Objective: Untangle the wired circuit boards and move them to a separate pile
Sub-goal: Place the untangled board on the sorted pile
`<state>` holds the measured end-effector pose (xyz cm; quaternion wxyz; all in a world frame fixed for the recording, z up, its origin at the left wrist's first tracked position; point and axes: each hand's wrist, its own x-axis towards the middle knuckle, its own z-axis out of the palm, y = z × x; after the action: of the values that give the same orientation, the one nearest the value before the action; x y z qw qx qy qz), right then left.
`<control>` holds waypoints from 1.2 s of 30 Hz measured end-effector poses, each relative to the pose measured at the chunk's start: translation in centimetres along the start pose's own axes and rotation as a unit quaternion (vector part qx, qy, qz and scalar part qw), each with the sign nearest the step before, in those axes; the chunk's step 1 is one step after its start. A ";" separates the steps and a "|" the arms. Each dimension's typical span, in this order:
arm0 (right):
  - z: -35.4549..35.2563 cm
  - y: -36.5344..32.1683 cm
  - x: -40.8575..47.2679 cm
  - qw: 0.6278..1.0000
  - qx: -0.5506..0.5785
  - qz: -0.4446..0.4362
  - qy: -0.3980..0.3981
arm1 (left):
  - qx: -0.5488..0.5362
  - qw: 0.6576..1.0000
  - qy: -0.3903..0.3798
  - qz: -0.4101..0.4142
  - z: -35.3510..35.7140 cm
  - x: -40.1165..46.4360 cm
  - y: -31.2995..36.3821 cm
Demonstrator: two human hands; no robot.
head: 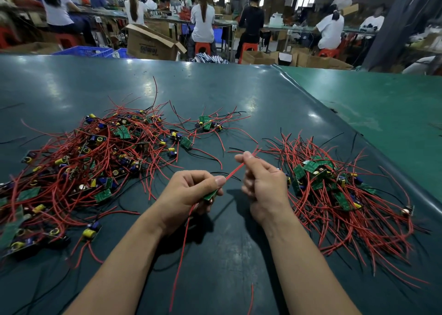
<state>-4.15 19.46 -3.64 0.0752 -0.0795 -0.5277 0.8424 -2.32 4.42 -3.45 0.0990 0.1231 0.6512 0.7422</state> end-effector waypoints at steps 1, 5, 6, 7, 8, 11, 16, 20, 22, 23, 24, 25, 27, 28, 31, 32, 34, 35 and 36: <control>-0.1 -0.1 0.2 0.999 0.018 -0.008 0.027 | 0.009 1.000 -0.014 -0.006 -0.2 -0.1 0.1; -0.6 -0.6 0.7 0.992 0.092 -0.018 0.080 | -0.032 0.999 -0.029 -0.019 -0.4 -0.3 0.2; -0.7 -0.7 0.6 0.994 0.091 -0.002 0.066 | -0.068 0.998 -0.011 -0.012 -0.5 -0.2 0.2; -0.6 -0.9 0.3 0.997 0.059 0.025 0.035 | -0.098 0.995 0.019 -0.002 -0.6 -0.1 0.1; -0.4 -0.8 -0.1 0.998 -0.005 0.056 -0.017 | -0.111 0.992 0.053 0.012 -0.6 0.0 0.1; 0.4 0.4 -1.9 0.944 -0.206 0.127 -0.224 | -0.061 0.989 0.119 0.068 -0.6 0.3 -0.1; 0.3 0.1 -2.8 0.911 -0.235 0.118 -0.319 | 0.005 0.992 0.104 0.070 -0.6 0.3 -0.5; 0.9 0.3 -2.4 0.951 -0.243 -0.045 -0.185 | 0.008 0.997 0.050 0.052 -1.2 0.2 -0.6; 0.9 0.1 -2.0 0.967 -0.208 -0.104 -0.104 | 0.033 0.998 0.013 0.043 -0.9 0.1 -0.7; 0.8 -0.1 -1.9 0.975 -0.178 -0.110 -0.077 | 0.037 0.999 0.001 0.036 -0.7 0.1 -0.7; 0.6 -0.4 -1.7 0.982 -0.144 -0.103 -0.066 | 0.032 0.999 -0.005 0.033 -0.5 0.1 -0.8; 0.5 -0.6 -1.7 0.988 -0.107 -0.083 -0.071 | 0.024 0.999 -0.005 0.033 -0.5 0.1 -0.8; 0.3 -0.8 -1.7 0.991 -0.041 -0.029 -0.123 | 0.014 0.999 0.000 0.036 -0.8 0.1 -0.7; 0.3 -0.8 -1.8 0.989 -0.031 -0.014 -0.144 | 0.010 0.999 0.001 0.033 -1.1 0.0 -0.6; 0.5 -0.7 -1.8 0.993 -0.061 -0.045 -0.093 | -0.022 0.999 0.032 0.016 -1.8 0.2 -0.5; 0.5 -0.7 -1.7 0.994 -0.059 -0.066 -0.057 | -0.037 0.997 0.064 0.019 -2.0 0.3 -0.5; 0.2 -1.1 -1.4 0.994 -0.025 -0.106 0.024 | -0.071 0.986 0.146 0.037 -2.6 0.6 -0.3; -0.1 -1.4 -1.2 0.990 -0.001 -0.124 0.071 | -0.087 0.978 0.182 0.049 -2.9 0.7 -0.2; -0.4 -1.8 -0.9 0.983 0.030 -0.137 0.118 | -0.098 0.970 0.213 0.061 -3.2 0.8 -0.1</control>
<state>-3.12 20.41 -2.17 0.2545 -0.1032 -0.4958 0.8239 -4.06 1.65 -3.90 -0.0760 -0.0087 0.5730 0.8160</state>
